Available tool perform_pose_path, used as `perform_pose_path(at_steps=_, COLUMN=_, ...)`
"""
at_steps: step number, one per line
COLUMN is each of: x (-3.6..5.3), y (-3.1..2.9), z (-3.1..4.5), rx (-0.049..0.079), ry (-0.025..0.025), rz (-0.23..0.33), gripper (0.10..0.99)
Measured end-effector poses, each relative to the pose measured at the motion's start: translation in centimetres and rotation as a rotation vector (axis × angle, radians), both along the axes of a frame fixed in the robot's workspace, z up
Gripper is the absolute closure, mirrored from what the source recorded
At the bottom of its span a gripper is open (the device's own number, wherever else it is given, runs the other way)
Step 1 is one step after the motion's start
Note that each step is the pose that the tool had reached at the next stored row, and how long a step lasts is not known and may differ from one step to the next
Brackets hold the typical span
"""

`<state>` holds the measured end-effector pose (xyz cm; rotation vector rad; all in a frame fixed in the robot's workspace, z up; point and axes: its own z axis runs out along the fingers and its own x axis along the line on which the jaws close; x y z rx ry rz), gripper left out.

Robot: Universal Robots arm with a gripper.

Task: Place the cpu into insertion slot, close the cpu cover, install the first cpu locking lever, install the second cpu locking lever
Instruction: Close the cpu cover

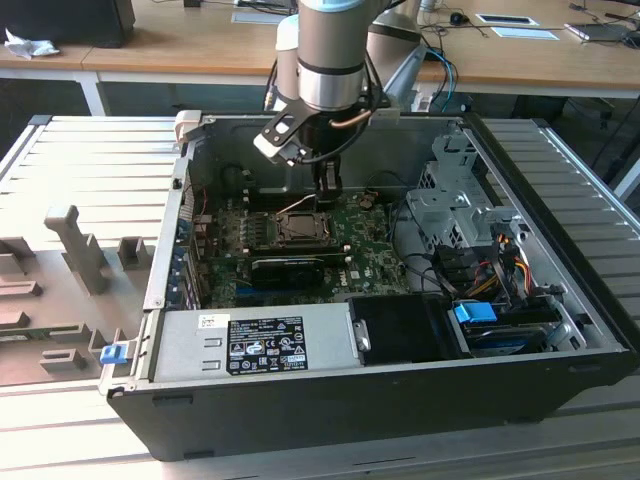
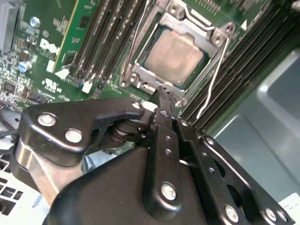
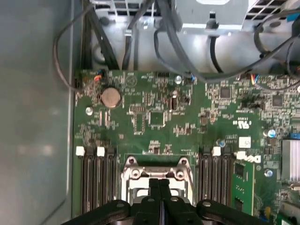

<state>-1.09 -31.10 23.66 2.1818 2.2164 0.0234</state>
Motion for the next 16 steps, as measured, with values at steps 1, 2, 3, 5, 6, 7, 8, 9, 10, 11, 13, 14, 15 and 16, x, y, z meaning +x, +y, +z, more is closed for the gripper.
perform_pose_path(at_steps=1, x=-0.25, y=0.0, z=-0.02, rx=0.0, ry=0.0001, rz=0.002, gripper=0.98)
perform_pose_path(at_steps=2, x=-0.53, y=0.0, z=-0.03, rx=0.0, ry=0.0, rz=0.004, gripper=0.98)
perform_pose_path(at_steps=3, x=-0.78, y=0.0, z=-0.04, rx=0.0, ry=0.0001, rz=0.006, gripper=0.98)
perform_pose_path(at_steps=5, x=-1.21, y=0.01, z=-0.04, rx=0.0, ry=0.0, rz=0.006, gripper=0.98)
perform_pose_path(at_steps=6, x=-1.35, y=0.01, z=-0.04, rx=0.0, ry=0.0, rz=0.006, gripper=0.98)
perform_pose_path(at_steps=7, x=-1.58, y=0.01, z=-0.04, rx=0.0, ry=0.0, rz=0.006, gripper=0.98)
perform_pose_path(at_steps=8, x=-1.7, y=0.01, z=-0.04, rx=0.0, ry=0.0, rz=0.006, gripper=0.98)
perform_pose_path(at_steps=9, x=-1.78, y=0.01, z=-0.04, rx=0.0, ry=0.0, rz=0.006, gripper=0.98)
perform_pose_path(at_steps=10, x=-1.87, y=0.01, z=-0.04, rx=0.0, ry=0.0, rz=0.006, gripper=0.98)
perform_pose_path(at_steps=11, x=-1.95, y=0.01, z=-0.04, rx=0.0, ry=0.0, rz=0.006, gripper=0.98)
perform_pose_path(at_steps=13, x=-2.1, y=0.01, z=-0.04, rx=0.0, ry=0.0, rz=0.006, gripper=0.98)
perform_pose_path(at_steps=14, x=-2.15, y=0.0, z=-0.04, rx=0.0, ry=0.0, rz=0.006, gripper=0.98)
perform_pose_path(at_steps=15, x=-2.21, y=0.01, z=-0.04, rx=0.0, ry=0.0, rz=0.006, gripper=0.98)
perform_pose_path(at_steps=16, x=-2.24, y=0.01, z=-0.04, rx=0.0, ry=0.0, rz=0.006, gripper=0.98)
